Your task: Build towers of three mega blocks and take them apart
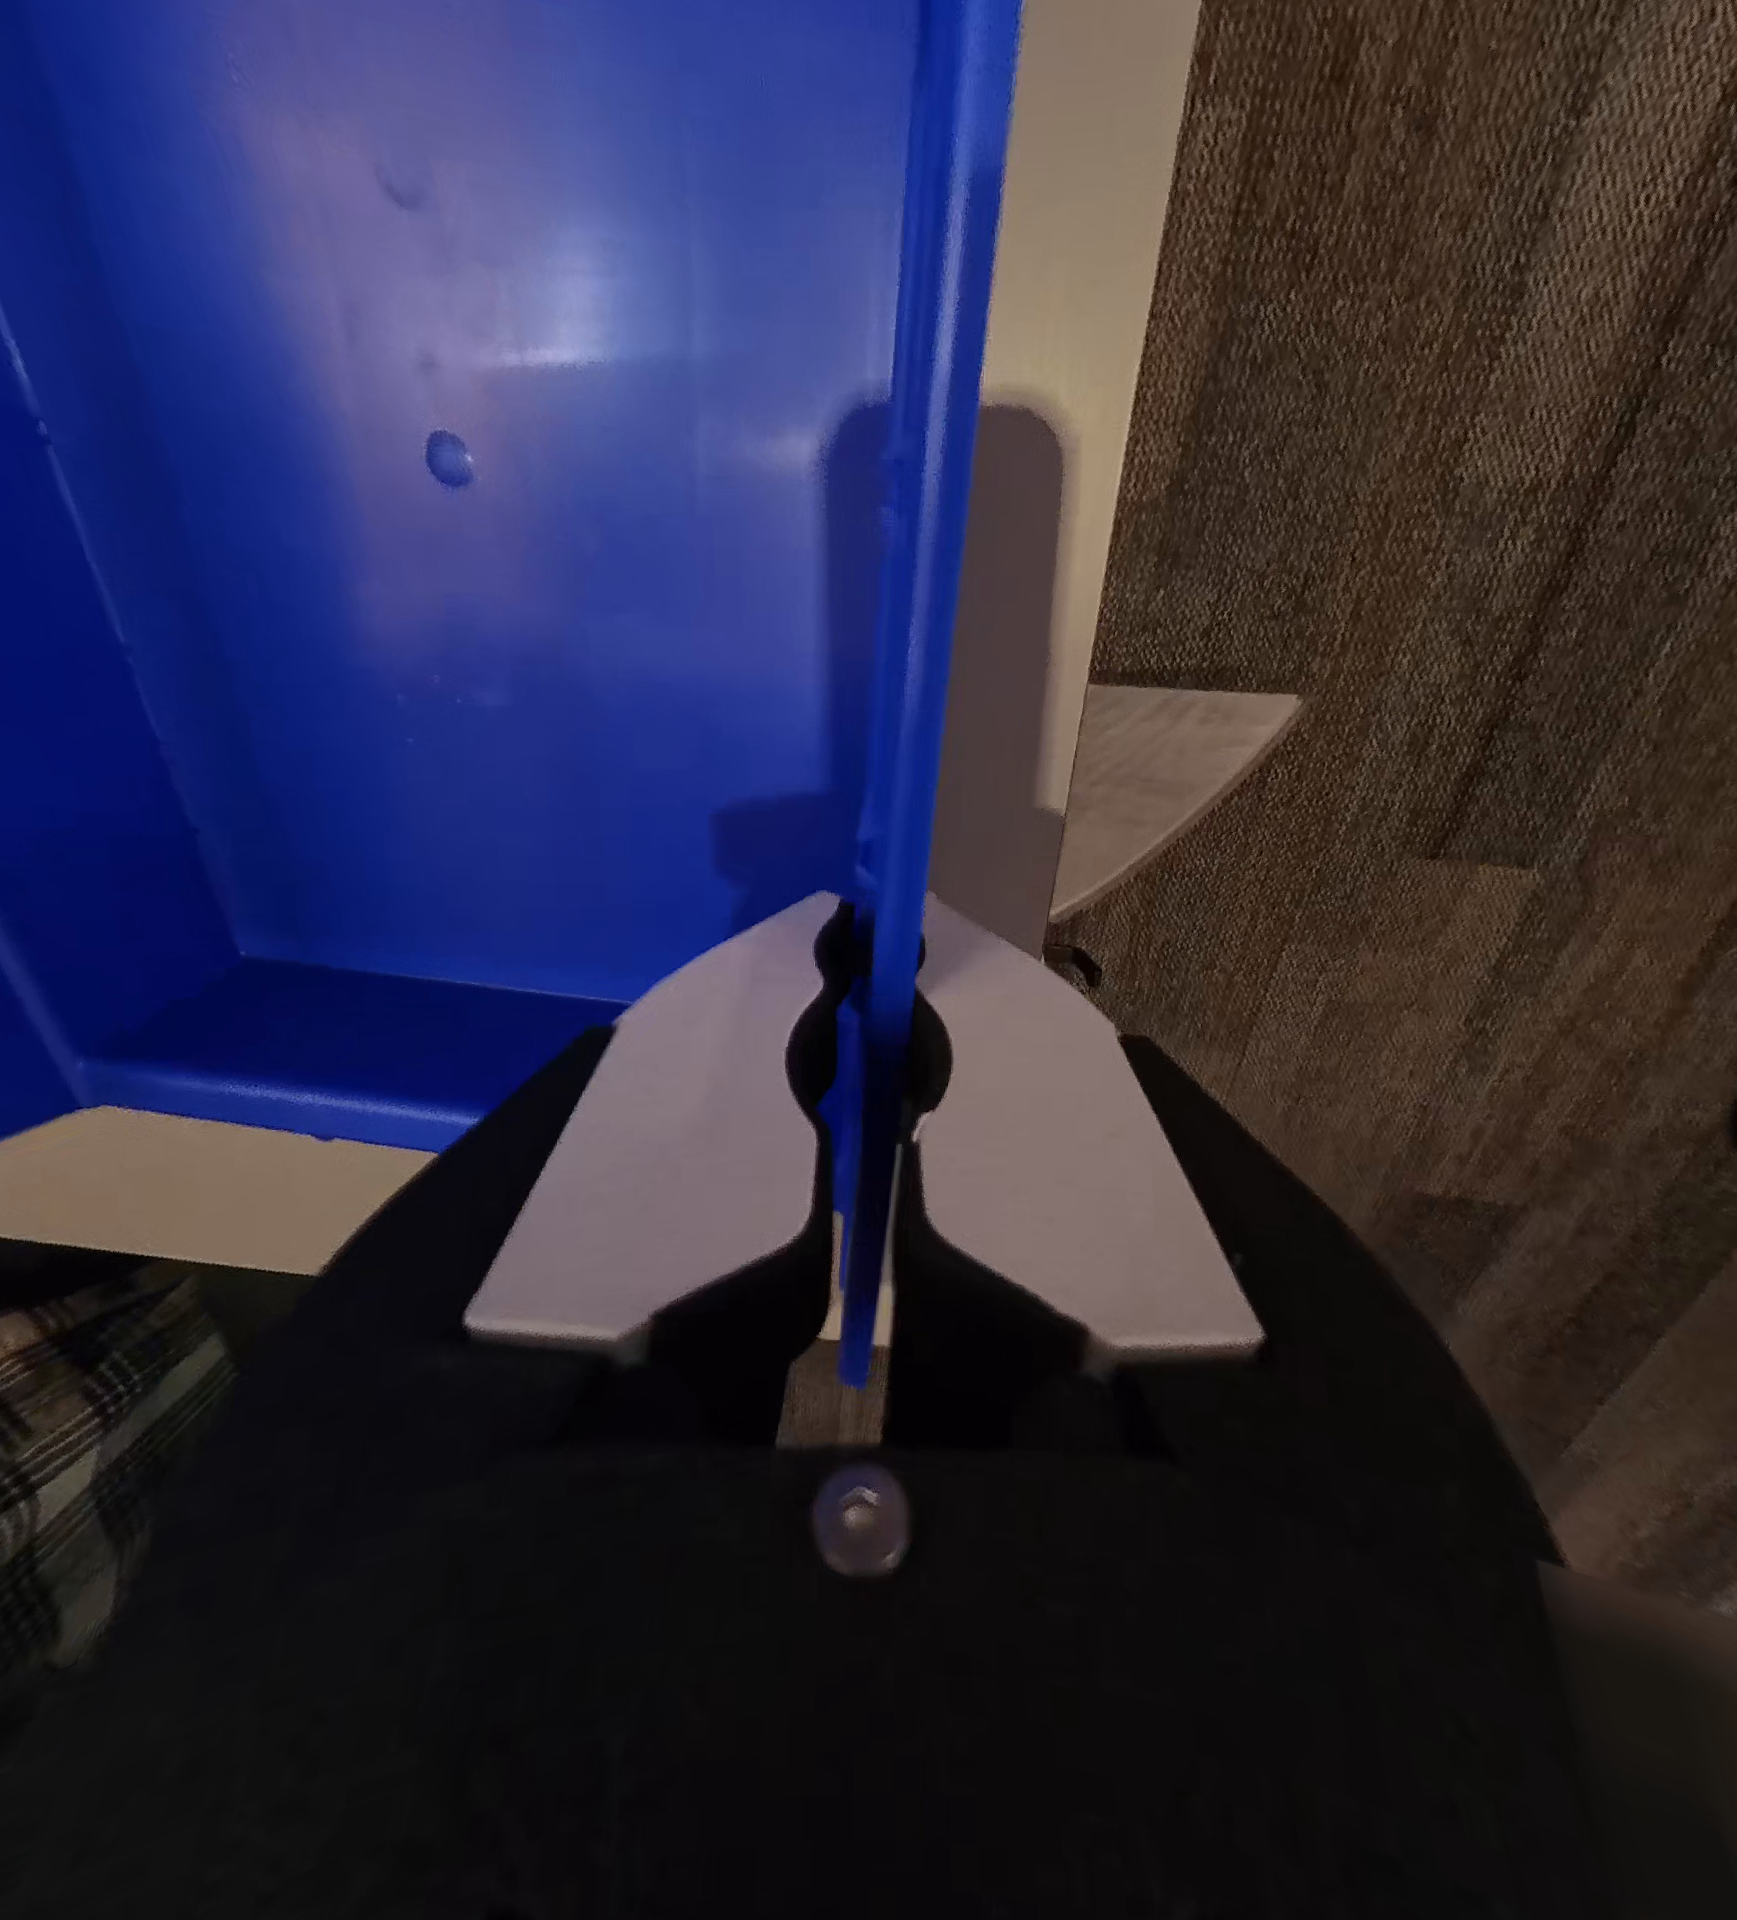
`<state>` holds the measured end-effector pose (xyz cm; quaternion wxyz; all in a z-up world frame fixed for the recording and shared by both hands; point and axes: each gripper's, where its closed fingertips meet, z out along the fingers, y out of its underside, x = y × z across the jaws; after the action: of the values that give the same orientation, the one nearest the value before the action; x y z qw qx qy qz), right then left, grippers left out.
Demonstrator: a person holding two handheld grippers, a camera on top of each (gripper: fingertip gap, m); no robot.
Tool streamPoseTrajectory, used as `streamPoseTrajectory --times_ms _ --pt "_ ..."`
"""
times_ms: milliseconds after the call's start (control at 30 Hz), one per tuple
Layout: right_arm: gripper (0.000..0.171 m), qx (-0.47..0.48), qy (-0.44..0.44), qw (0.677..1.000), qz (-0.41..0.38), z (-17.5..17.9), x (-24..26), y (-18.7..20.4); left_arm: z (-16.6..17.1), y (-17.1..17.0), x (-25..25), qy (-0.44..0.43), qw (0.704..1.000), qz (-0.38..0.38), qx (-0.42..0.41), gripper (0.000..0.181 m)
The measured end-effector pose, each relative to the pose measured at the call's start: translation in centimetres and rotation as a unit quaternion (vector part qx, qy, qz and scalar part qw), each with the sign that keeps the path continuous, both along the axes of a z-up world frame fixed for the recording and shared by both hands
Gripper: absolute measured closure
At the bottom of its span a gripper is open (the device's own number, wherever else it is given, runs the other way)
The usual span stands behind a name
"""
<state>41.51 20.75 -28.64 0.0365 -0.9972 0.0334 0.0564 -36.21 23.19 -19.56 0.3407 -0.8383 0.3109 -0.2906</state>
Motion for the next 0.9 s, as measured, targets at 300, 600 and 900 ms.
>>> streamPoseTrajectory --times_ms 300,600,900 --pt "0.107 0.23 -0.01 0.972 -0.036 11.1 -6.8 1.8 2.0 5.4 -0.2 0.003 0.998 0.06 -0.007 0.115" --pt "0.11 0.291 0.081 0.95 0.084 12.2 -24.3 -3.4 1.4 10.9 -5.2 0.084 0.98 0.174 -0.05 0.124" --pt "0.112 0.272 0.154 0.94 0.134 8.8 -30.2 -5.9 -4.6 9.6 -4.6 0.119 0.953 0.189 -0.204 0.138"
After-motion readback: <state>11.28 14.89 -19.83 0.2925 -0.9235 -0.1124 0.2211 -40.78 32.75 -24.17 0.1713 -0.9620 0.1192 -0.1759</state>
